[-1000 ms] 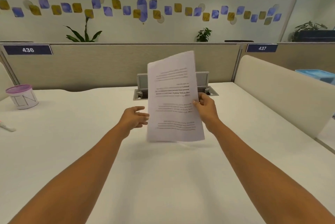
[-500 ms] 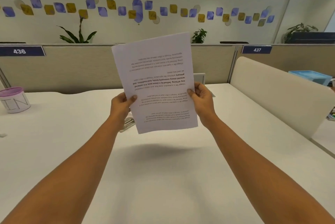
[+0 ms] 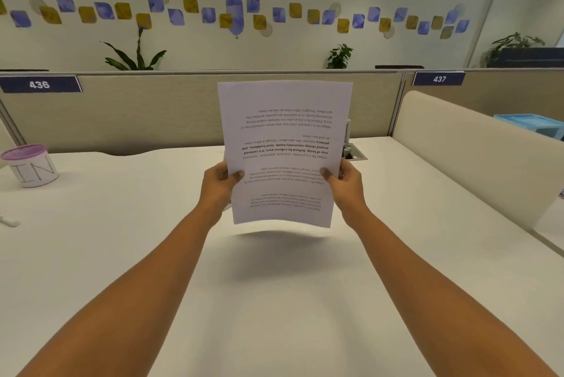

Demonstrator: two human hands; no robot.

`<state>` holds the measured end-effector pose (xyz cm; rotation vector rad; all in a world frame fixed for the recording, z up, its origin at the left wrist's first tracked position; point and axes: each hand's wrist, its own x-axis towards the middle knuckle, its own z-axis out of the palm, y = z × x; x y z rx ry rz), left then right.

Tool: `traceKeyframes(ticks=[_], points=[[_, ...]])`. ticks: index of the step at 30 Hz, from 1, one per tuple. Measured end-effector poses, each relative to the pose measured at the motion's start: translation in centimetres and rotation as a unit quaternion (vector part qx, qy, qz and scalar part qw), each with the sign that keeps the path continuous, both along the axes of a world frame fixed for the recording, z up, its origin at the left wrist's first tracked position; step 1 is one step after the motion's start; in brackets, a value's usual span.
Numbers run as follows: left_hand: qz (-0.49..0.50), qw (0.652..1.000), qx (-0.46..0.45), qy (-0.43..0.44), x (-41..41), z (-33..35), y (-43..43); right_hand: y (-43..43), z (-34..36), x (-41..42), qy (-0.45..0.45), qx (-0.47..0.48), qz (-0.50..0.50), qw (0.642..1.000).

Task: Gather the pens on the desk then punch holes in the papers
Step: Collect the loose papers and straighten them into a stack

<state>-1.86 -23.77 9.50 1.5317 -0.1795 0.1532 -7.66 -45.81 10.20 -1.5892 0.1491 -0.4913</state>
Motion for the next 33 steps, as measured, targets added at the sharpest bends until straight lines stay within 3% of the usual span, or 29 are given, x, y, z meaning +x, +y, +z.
traceKeyframes(ticks=[17, 25, 33], points=[[-0.010, 1.000, -0.004, 0.024, -0.8, -0.5, -0.2, -1.5, -2.2, -0.3, 0.022, -0.023, 0.003, 0.999], [0.049, 0.999, -0.011, 0.013, -1.2, -1.3, -0.2, -2.9, -6.0, -1.0, 0.109, -0.064, 0.030, 0.992], [0.054, 0.996, -0.072, 0.026, -1.4, -1.2, -0.3, -4.0, -5.6, -0.9, 0.107, 0.054, 0.015, 0.993]])
